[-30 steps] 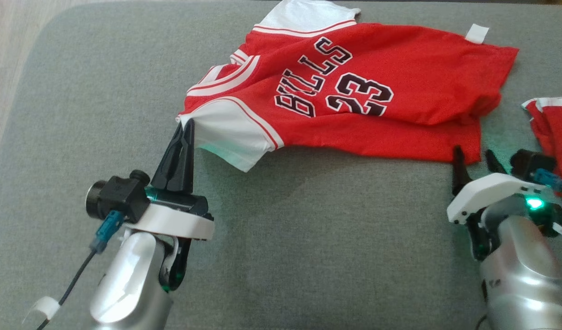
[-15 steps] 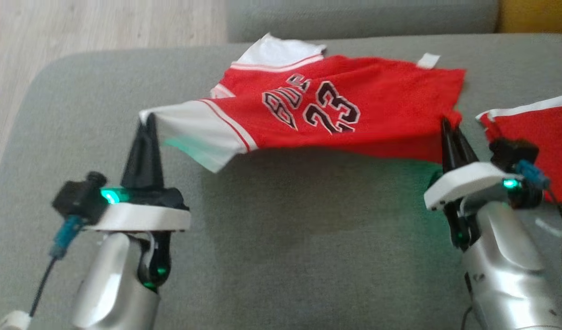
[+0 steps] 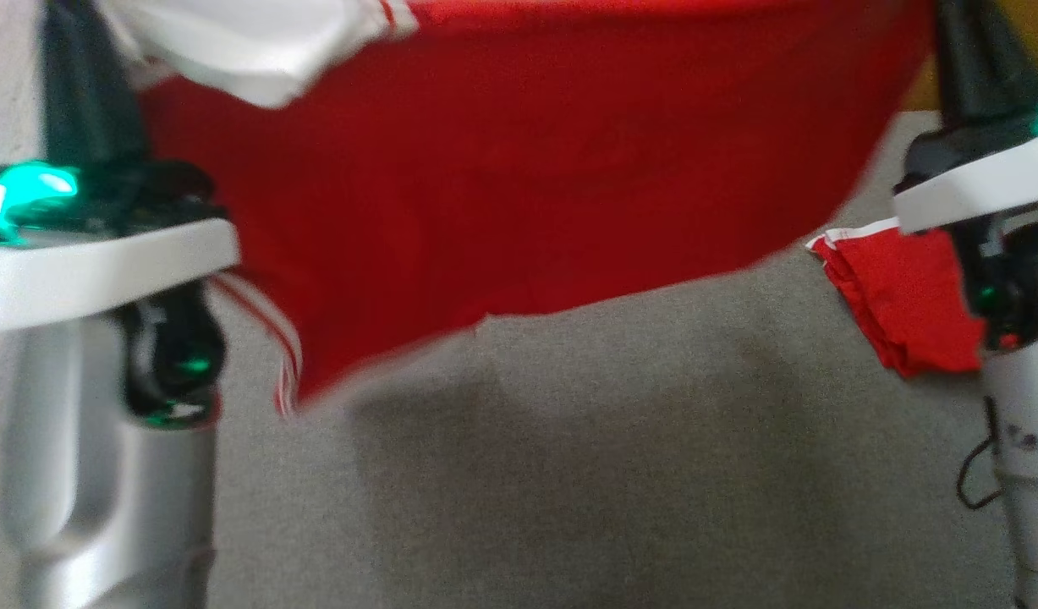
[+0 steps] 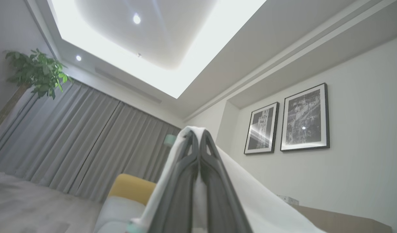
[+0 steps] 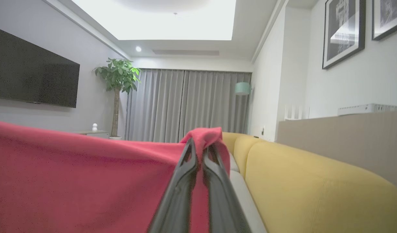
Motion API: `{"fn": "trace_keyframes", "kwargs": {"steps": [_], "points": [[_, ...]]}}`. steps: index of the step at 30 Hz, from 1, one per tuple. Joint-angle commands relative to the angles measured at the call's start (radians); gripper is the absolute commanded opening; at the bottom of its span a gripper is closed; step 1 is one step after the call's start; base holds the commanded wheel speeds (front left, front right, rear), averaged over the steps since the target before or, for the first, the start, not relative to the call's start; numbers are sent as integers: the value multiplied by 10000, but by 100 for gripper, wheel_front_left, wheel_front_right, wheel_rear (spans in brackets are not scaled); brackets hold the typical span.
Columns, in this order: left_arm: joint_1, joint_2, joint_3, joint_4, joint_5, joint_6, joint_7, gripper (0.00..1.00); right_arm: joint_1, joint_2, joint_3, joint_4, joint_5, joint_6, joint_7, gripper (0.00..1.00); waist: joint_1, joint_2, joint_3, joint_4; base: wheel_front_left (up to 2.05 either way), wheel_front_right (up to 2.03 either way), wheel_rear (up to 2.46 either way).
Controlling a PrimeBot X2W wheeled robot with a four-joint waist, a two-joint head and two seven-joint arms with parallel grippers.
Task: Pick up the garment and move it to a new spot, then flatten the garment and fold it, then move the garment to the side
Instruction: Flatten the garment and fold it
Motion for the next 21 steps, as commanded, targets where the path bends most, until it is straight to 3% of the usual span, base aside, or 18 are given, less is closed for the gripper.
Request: {"fn": "trace_keyframes", "kwargs": {"steps": [1, 7, 13, 18, 21], "points": [[-444, 411, 500, -701, -53, 115, 158, 0, -293, -135, 127, -728, 145, -9, 274, 0, 1, 0, -7, -45, 0, 0, 0], [107, 728, 961, -2857, -589, 722, 1398, 0, 549, -217, -615, -2988, 646, -9, 1670, 0, 1, 0, 253, -148, 0, 0, 0], [146, 1254, 1282, -3089, -785, 955, 2269, 0, 1057, -220, -947, -3746, 584, -9, 2457, 0, 1, 0, 931, -140, 0, 0, 0], [-821, 1511, 1402, -1581, -1063, 934, 2603, 0, -70, -291, -616, -2793, 716, -9, 2651, 0, 1, 0, 2027, -221, 0, 0, 0], [-2094, 1875, 1184, -189, -814, 598, 2555, 0, -1560, -525, -8, -1405, 714, -9, 2543, 0, 1, 0, 2855, -164, 0, 0, 0]]}}
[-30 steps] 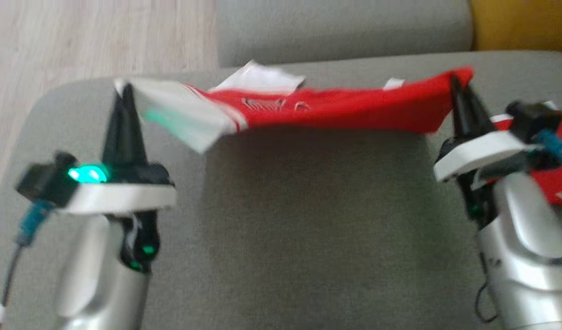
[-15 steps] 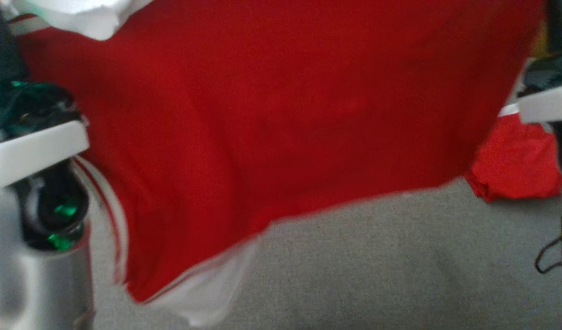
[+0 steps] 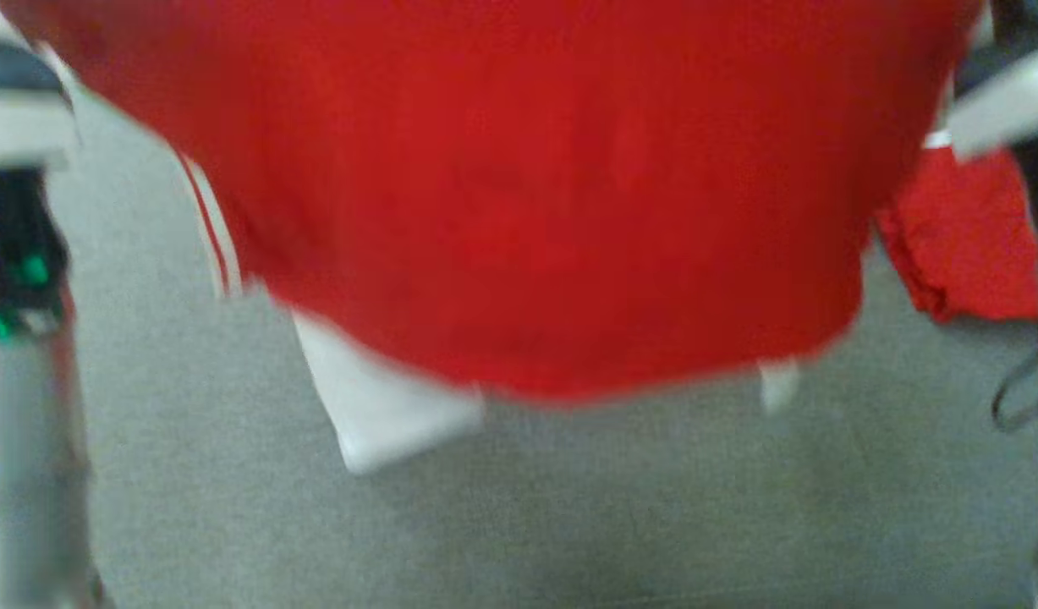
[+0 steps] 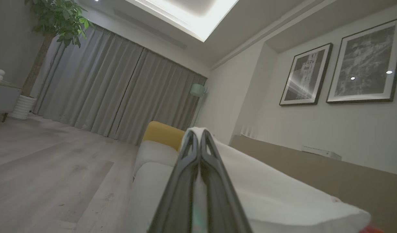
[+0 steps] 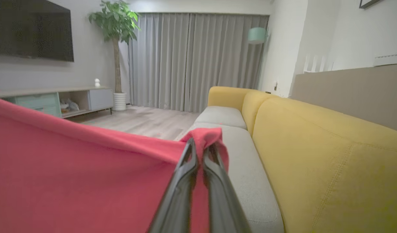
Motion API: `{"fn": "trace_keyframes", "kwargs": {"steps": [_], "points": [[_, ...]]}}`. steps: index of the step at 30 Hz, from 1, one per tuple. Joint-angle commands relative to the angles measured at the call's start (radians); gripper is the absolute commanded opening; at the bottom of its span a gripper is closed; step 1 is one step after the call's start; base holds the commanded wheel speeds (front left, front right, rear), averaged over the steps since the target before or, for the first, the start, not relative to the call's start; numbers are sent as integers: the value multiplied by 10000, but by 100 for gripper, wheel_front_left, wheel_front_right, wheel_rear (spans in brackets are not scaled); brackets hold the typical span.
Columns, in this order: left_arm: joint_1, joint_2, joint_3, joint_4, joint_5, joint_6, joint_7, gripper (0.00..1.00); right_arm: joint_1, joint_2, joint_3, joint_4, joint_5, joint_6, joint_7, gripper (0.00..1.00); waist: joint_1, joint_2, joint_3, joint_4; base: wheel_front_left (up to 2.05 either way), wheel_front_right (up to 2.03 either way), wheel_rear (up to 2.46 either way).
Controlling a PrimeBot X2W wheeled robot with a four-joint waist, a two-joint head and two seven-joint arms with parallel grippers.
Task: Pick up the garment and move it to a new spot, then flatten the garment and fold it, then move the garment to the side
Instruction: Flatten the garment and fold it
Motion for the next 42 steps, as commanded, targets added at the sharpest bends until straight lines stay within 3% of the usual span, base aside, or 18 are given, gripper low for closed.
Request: {"fn": "trace_keyframes", "kwargs": {"steps": [1, 4, 9, 15, 19, 24, 29, 35, 42], "points": [[-1244, 654, 243, 237, 268, -152, -115, 0, -1064, -162, 279, 255, 8, -9, -106, 0, -3, 0, 997, 51, 0, 0, 0], [-3118, 1011, 34, 1995, 770, -451, -534, 0, -3093, -266, 928, 2090, -178, -9, -613, 0, -3, 0, 1649, 171, 0, 0, 0], [-5932, 1093, -215, 4430, 1370, -718, -1736, 0, -5964, 35, 1092, 5128, -782, -9, -2523, 0, -3, 0, 2082, 436, 0, 0, 0], [-6925, 955, -848, 6339, 1693, -1202, -2856, 0, -6970, 423, 965, 7774, -1471, -9, -4506, 0, -3, 0, 1903, 696, 0, 0, 0], [-6013, 883, -1424, 7074, 1691, -1395, -3194, 0, -6374, 536, 738, 9260, -968, -9, -4948, 0, -3, 0, 1638, 795, 0, 0, 0], [-3679, 1027, -2231, 7322, 1646, -1473, -3414, 0, -4936, 333, 2017, 10316, -452, -9, -4833, 0, -3, 0, 1166, 868, 0, 0, 0], [-934, 1312, -3396, 6766, 1356, -1487, -3282, 0, -3282, -336, 3375, 10779, 416, -9, -3884, 0, -3, 0, 560, 945, 0, 0, 0], [1304, 1945, -4357, 5842, 938, -1489, -2791, 0, -1811, -1097, 4668, 10337, 1602, -9, -2624, 0, -3, 0, -70, 985, 0, 0, 0], [3403, 2721, -5090, 4265, 335, -1483, -1631, 0, -179, -2533, 6341, 8475, 3625, -9, -779, 0, -3, 0, -1021, 978, 0, 0, 0]]}}
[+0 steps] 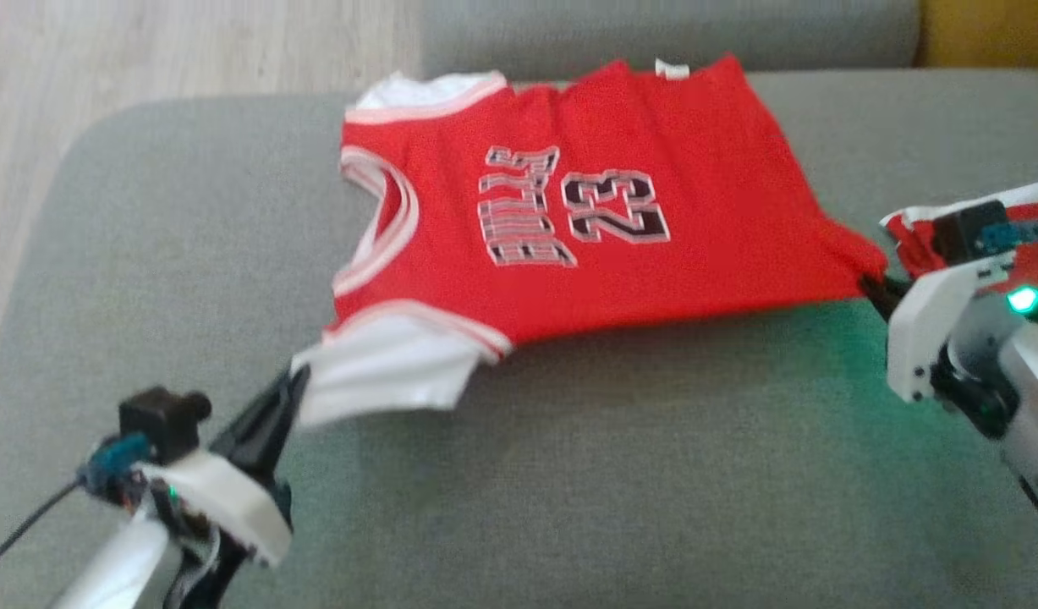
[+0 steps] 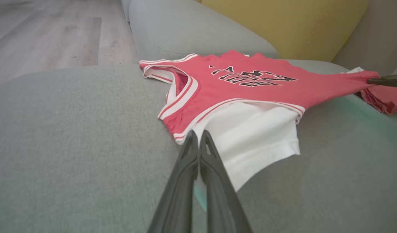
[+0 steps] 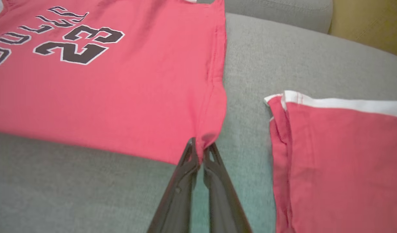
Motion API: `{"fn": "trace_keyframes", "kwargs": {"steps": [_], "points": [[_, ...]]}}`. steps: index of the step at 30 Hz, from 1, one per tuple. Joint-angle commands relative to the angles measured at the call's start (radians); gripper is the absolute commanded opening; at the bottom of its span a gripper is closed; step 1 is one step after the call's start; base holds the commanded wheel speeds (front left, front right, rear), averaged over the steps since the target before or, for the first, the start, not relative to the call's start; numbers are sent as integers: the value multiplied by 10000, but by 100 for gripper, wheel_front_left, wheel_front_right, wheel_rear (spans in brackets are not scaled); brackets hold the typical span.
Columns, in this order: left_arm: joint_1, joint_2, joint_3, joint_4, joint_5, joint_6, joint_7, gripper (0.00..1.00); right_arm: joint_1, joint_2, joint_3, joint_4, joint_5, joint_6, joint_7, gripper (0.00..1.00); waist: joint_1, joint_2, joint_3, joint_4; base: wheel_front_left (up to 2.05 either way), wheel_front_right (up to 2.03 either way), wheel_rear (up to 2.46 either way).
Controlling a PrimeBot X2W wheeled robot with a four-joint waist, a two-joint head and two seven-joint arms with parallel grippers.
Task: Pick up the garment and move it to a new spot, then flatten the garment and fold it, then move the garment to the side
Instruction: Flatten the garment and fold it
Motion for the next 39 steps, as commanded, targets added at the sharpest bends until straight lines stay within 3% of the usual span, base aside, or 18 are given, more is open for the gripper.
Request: {"fn": "trace_keyframes", "kwargs": {"steps": [1, 6, 10, 17, 25, 33, 39], "points": [[-103, 640, 413, -500, -165, 46, 237, 0, 80, -556, 151, -495, 362, -9, 222, 0, 3, 0, -398, -11, 0, 0, 0], [1076, 1279, 222, -1932, -632, 302, 1516, 0, 873, -1407, 609, -1852, 1514, -9, 1260, 0, 3, 0, -881, -49, 0, 0, 0], [1662, 1609, 370, -3187, -871, 773, 1956, 0, 1455, -1956, 665, -2793, 2189, -9, 1760, 0, 3, 0, -1010, -39, 0, 0, 0], [1484, 1564, 549, -4011, -881, 1199, 2068, 0, 1736, -2088, 234, -3402, 2338, -9, 1730, 0, 3, 0, -790, -3, 0, 0, 0], [186, 1393, 569, -3609, -748, 1081, 2347, 0, 1219, -1826, -331, -3522, 1938, -9, 1776, 0, 3, 0, -64, 49, 0, 0, 0], [-1892, 1119, 67, -1970, -498, 626, 3415, 0, 68, -1155, -665, -2834, 1291, -9, 1985, 0, 3, 0, 722, 46, 0, 0, 0], [-2827, 886, -335, -947, -176, 399, 3598, 0, -500, -725, -553, -2270, 944, -9, 2045, 0, 3, 0, 1052, 32, 0, 0, 0]]}}
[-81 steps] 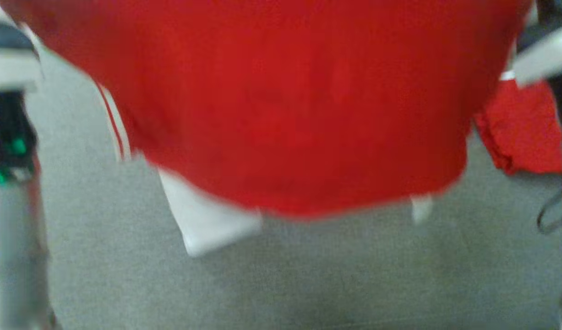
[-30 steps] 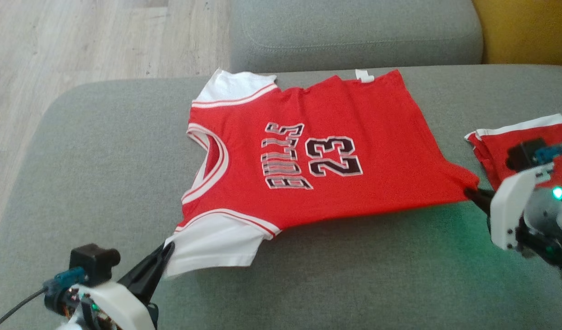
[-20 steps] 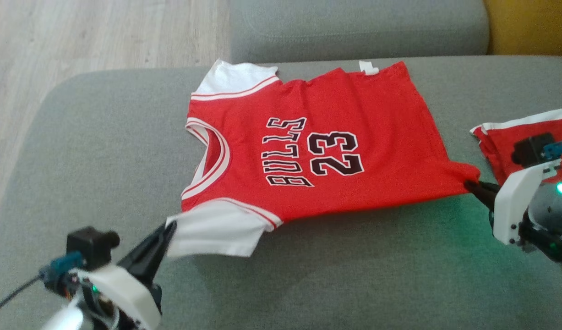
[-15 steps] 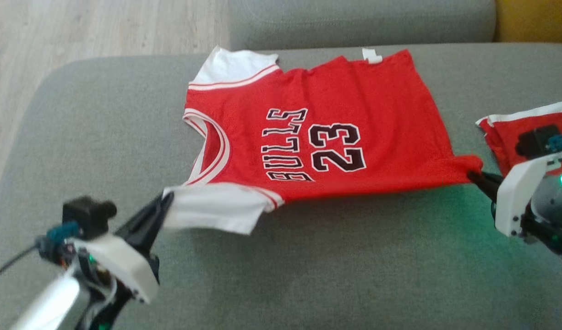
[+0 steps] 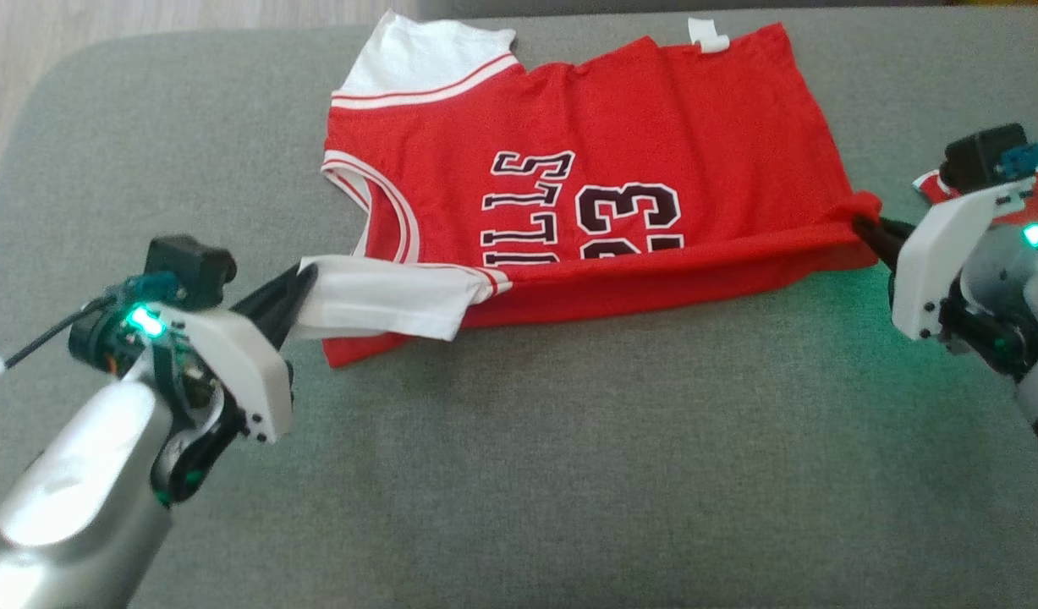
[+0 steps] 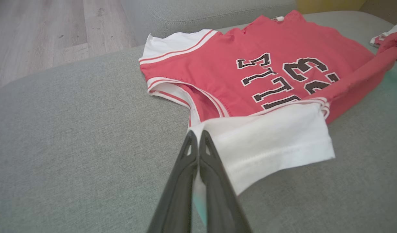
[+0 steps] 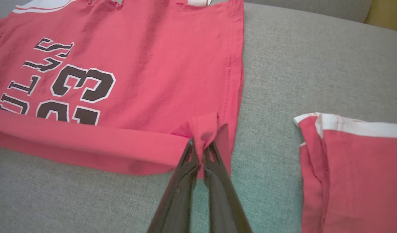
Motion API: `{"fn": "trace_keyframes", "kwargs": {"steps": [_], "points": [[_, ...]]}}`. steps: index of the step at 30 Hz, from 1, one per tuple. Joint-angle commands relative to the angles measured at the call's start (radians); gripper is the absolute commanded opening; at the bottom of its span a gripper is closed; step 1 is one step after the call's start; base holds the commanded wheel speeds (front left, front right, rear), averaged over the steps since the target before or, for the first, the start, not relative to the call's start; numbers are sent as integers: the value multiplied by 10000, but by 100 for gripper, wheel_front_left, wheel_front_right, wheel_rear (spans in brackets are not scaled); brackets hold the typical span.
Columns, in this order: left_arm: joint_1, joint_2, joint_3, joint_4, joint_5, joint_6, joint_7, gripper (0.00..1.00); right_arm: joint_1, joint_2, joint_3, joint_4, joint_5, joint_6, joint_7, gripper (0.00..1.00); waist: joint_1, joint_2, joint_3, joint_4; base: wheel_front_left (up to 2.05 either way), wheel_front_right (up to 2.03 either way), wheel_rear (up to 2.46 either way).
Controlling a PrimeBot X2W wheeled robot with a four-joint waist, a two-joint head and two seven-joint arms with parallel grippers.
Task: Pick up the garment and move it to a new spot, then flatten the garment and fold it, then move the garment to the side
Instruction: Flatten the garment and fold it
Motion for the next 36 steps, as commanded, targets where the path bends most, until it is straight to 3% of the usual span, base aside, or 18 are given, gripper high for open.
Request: {"fn": "trace_keyframes", "kwargs": {"steps": [1, 9, 10, 11, 12, 19, 23, 26, 30, 36], "points": [[-721, 263, 377, -43, 130, -61, 0, 0, -351, -54, -15, -120, -111, -9, -3, 0, -2, 0, 136, -13, 0, 0, 0], [-1962, -284, 59, 1407, 493, -180, -360, 0, -1107, 259, 18, 723, -382, -9, -292, 0, -2, 0, 712, 30, 0, 0, 0], [-2117, -364, 85, 1605, 562, -107, -488, 22, -1227, 310, -94, 887, -433, -9, -466, 0, -2, 0, 781, 36, 0, 0, 0], [-2277, -444, 118, 1797, 663, -8, -679, 78, -1365, 366, -219, 1054, -543, -9, -735, 59, -2, 0, 838, 45, 0, 0, 0], [-2423, -536, 171, 2004, 757, 120, -918, 100, -1482, 455, -361, 1239, -618, -9, -1013, 100, -2, 0, 873, 55, 0, 0, 0], [-3036, -1204, 784, 2936, 1167, 838, -3776, 100, -1994, 1197, -1388, 2097, -1074, -9, -3796, 100, -2, 0, 727, 71, 0, 0, 0], [-2807, -1437, 1102, 2902, 1177, 972, -5328, 100, -1958, 1922, -1887, 2168, -1338, -9, -5551, 100, -2, 0, 287, -16, 0, 0, 0], [-2386, -1424, 1144, 2474, 1543, 1178, -5755, 100, -1741, 2319, -2276, 2080, -1698, -9, -6545, 100, -2, 0, -131, -85, 0, 0, 0], [-1385, -1517, 1651, 1321, 1916, 1735, -5864, 100, -1007, 2782, -3153, 1545, -2635, -9, -6915, 100, -2, 0, -620, -182, 0, 0, 0], [838, -2066, 2551, -552, 2497, 2262, -5871, 100, 1638, 3990, -5263, -1052, -4963, -9, -6933, 100, -2, 0, -1155, -268, 0, 0, 0]]}}
